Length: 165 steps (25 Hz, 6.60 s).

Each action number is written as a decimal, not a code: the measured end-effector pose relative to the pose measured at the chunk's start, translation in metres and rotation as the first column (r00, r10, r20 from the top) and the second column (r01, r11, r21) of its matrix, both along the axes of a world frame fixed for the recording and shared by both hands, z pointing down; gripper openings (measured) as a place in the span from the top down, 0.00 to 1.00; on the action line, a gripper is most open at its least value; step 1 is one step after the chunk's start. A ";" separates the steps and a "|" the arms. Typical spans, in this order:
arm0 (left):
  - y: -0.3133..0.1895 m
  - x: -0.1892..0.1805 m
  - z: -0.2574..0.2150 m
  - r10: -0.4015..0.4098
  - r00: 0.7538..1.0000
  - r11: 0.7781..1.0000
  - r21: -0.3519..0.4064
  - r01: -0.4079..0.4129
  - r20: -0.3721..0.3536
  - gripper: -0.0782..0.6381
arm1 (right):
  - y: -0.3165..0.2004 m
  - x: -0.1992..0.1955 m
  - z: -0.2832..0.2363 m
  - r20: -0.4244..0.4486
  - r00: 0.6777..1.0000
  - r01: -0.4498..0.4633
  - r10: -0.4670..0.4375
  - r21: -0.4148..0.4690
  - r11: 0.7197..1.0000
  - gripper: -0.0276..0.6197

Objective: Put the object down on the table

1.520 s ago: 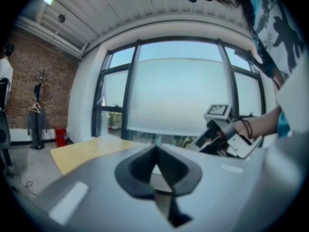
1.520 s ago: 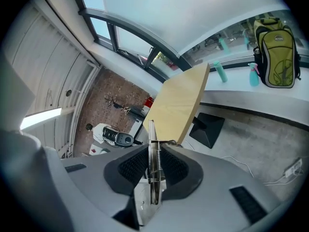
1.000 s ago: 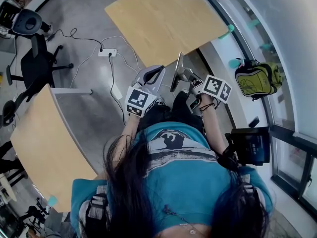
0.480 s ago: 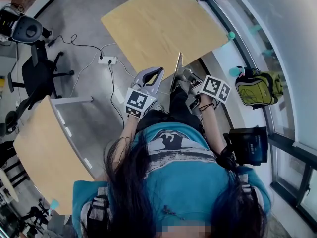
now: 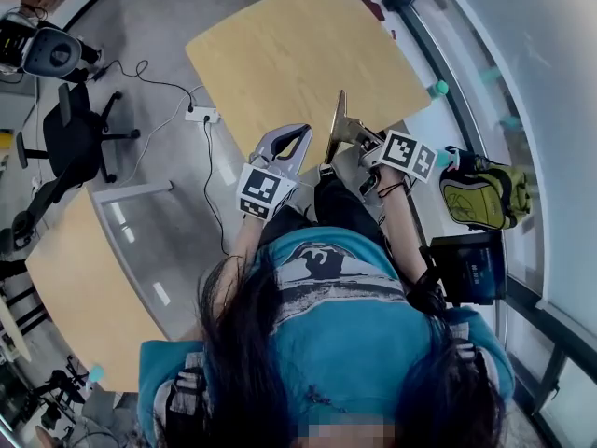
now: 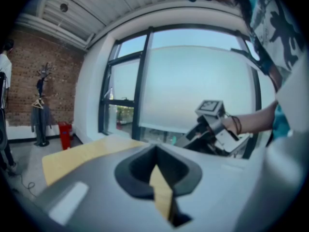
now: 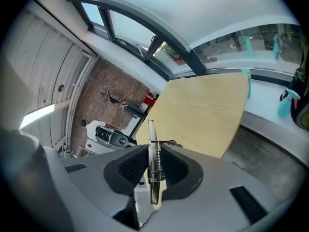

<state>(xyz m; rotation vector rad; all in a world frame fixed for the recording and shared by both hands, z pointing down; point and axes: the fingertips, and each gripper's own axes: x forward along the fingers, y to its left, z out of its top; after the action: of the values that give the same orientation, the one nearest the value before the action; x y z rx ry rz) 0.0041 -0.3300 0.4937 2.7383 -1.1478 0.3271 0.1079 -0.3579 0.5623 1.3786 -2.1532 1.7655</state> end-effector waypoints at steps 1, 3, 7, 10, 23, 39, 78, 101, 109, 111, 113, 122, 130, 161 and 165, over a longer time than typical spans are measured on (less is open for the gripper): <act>-0.008 0.003 0.001 -0.008 1.000 1.000 -0.003 0.008 0.004 0.89 | -0.012 0.003 0.002 -0.008 1.000 0.016 -0.016 0.000 1.000 0.83; -0.021 0.009 0.004 -0.022 1.000 1.000 -0.011 0.022 0.010 0.89 | -0.036 0.009 0.007 -0.023 0.999 0.043 -0.043 -0.003 0.999 0.83; -0.049 0.010 0.005 -0.066 0.998 0.997 -0.025 0.067 0.013 0.89 | -0.089 0.012 0.018 -0.056 0.994 0.097 -0.097 -0.014 0.995 0.83; -0.065 0.004 0.007 -0.118 0.993 0.992 -0.038 0.119 0.021 0.89 | -0.129 0.005 0.029 -0.077 0.984 0.158 -0.159 -0.021 0.987 0.83; -0.091 -0.019 0.023 -0.263 0.964 0.961 -0.080 0.266 0.043 0.89 | -0.232 -0.024 0.111 -0.093 0.957 0.257 -0.276 -0.172 0.951 0.83; -0.084 -0.042 0.029 -0.323 0.944 0.939 -0.101 0.328 0.063 0.89 | -0.252 -0.031 0.151 -0.116 0.964 0.204 -0.239 -0.252 0.946 0.82; -0.009 -0.052 0.011 -0.167 0.985 0.985 -0.029 0.168 0.035 0.89 | -0.080 -0.050 -0.009 0.077 0.991 0.104 -0.108 0.059 0.993 0.87; 0.152 -0.095 0.019 0.037 0.998 0.996 -0.075 -0.041 -0.051 0.89 | 0.158 -0.114 -0.015 0.086 0.996 -0.003 0.000 0.028 1.000 0.92; 0.179 -0.075 0.025 0.070 0.995 0.993 -0.091 -0.077 -0.076 0.89 | 0.194 -0.099 -0.010 0.075 0.997 -0.023 0.022 0.008 1.000 0.92; 0.185 -0.069 0.025 0.078 0.994 0.992 -0.093 -0.085 -0.076 0.89 | 0.202 -0.095 -0.009 0.074 0.997 -0.024 0.023 0.006 1.000 0.92; 0.194 -0.063 0.026 0.083 0.994 0.991 -0.094 -0.090 -0.076 0.89 | 0.212 -0.092 -0.009 0.073 0.997 -0.022 0.021 0.005 1.000 0.92; 0.251 -0.025 0.016 0.125 0.991 0.989 -0.079 -0.129 -0.056 0.89 | 0.283 -0.061 -0.010 0.082 0.996 -0.038 0.037 0.015 0.999 0.92; 0.321 0.005 0.005 0.129 0.990 0.990 -0.049 -0.132 -0.059 0.89 | 0.354 -0.037 -0.019 0.076 0.997 -0.021 0.017 0.058 0.998 0.93; 0.532 0.004 -0.015 0.101 0.995 0.995 0.007 -0.101 0.007 0.89 | 0.541 -0.066 -0.045 0.110 0.987 0.104 -0.121 0.146 0.984 0.93; 0.537 -0.021 -0.020 0.101 0.995 0.995 0.008 -0.101 0.008 0.89 | 0.549 -0.094 -0.049 0.107 0.985 0.118 -0.134 0.143 0.983 0.93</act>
<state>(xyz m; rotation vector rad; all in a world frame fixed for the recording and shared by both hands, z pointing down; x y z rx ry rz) -0.0174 0.2069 0.4734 2.8103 -1.0172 0.3465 0.0143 0.1907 0.5133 1.1602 -2.4030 1.7224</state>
